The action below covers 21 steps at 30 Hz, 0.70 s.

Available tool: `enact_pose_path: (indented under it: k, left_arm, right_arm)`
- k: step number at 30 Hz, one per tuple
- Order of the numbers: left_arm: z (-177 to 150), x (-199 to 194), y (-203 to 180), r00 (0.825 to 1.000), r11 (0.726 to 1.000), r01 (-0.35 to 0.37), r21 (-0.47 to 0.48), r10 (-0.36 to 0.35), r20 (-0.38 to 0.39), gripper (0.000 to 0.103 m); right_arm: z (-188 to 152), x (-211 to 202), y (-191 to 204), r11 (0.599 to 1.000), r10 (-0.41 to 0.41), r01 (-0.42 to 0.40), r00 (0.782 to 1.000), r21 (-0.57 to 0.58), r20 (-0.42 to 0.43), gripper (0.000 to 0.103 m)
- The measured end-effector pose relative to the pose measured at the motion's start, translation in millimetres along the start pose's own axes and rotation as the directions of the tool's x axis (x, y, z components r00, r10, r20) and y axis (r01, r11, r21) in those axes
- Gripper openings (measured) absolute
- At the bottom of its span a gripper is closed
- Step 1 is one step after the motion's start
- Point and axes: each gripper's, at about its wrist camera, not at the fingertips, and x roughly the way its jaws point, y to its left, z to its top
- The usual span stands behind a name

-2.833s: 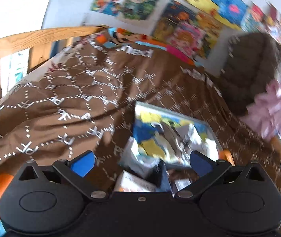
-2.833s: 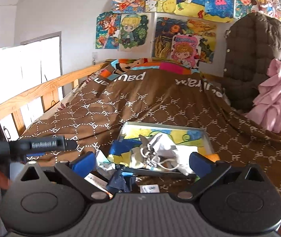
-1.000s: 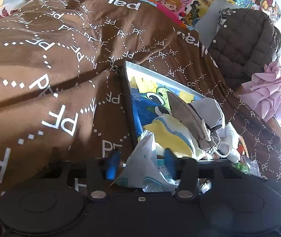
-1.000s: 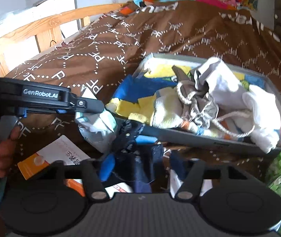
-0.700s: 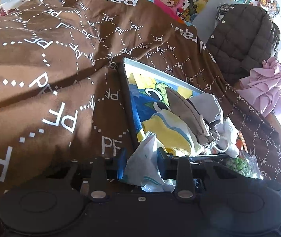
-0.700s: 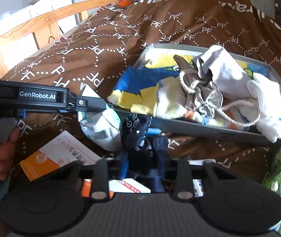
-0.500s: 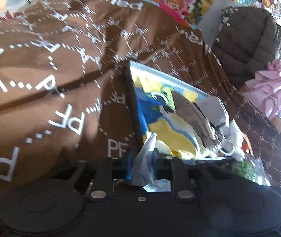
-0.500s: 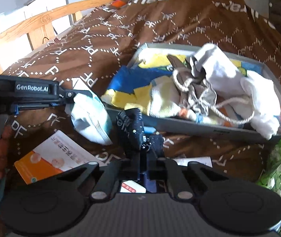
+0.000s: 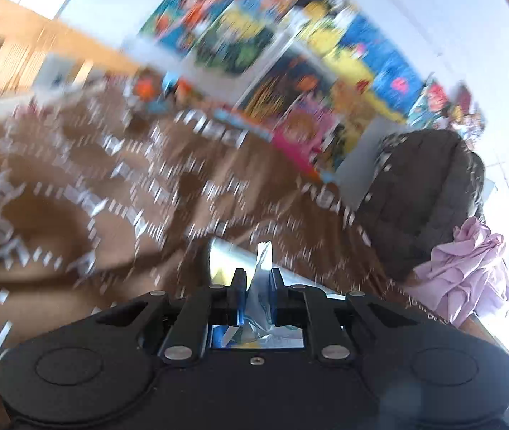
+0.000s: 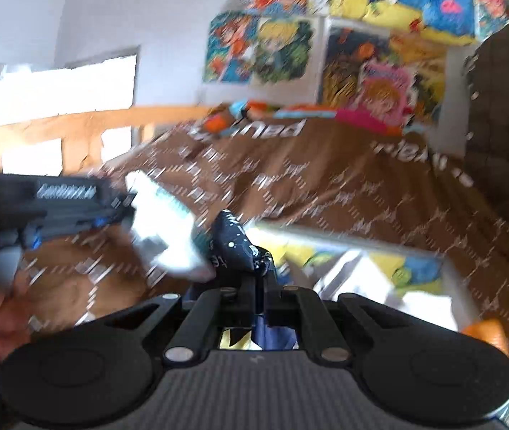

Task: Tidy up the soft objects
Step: 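Close the left tool on the white plastic bag while the right tool grasps the dark navy cloth, then carry the plastic bag with the left tool over the tray while the right tool carries the navy cloth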

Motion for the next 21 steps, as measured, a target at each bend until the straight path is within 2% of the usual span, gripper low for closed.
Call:
enact_pose_path:
  k: [2,4,9,14,21]
  left_arm:
    - [0,2,-9,1.000,1.000,0.008,0.027,-0.009,0.024,0.013]
    - [1,10,-14,1.000,0.999,0.016,0.032,-0.017,0.017,0.013]
    - [1,42,-12,0.998,1.000,0.000,-0.012,-0.001,-0.070,0.013]
    - [1,76,-3,0.972,0.999,-0.024,-0.049,0.012,-0.235,0.014]
    - [-5,92,11,0.936,0.995,-0.090,-0.030,0.074,-0.343,0.015]
  right_arm:
    - [5,5,-9,0.999,-0.029,0.029,0.999,0.026,0.020,0.004]
    - [11,14,-17,0.997,-0.053,0.051,0.998,0.052,0.038,0.004]
    - [21,37,-28,0.995,-0.052,0.047,0.997,0.090,0.052,0.004]
    - [21,61,-23,0.995,-0.009,0.009,1.000,0.096,-0.001,0.004]
    - [10,79,-19,0.994,-0.006,0.016,0.996,0.108,-0.094,0.004]
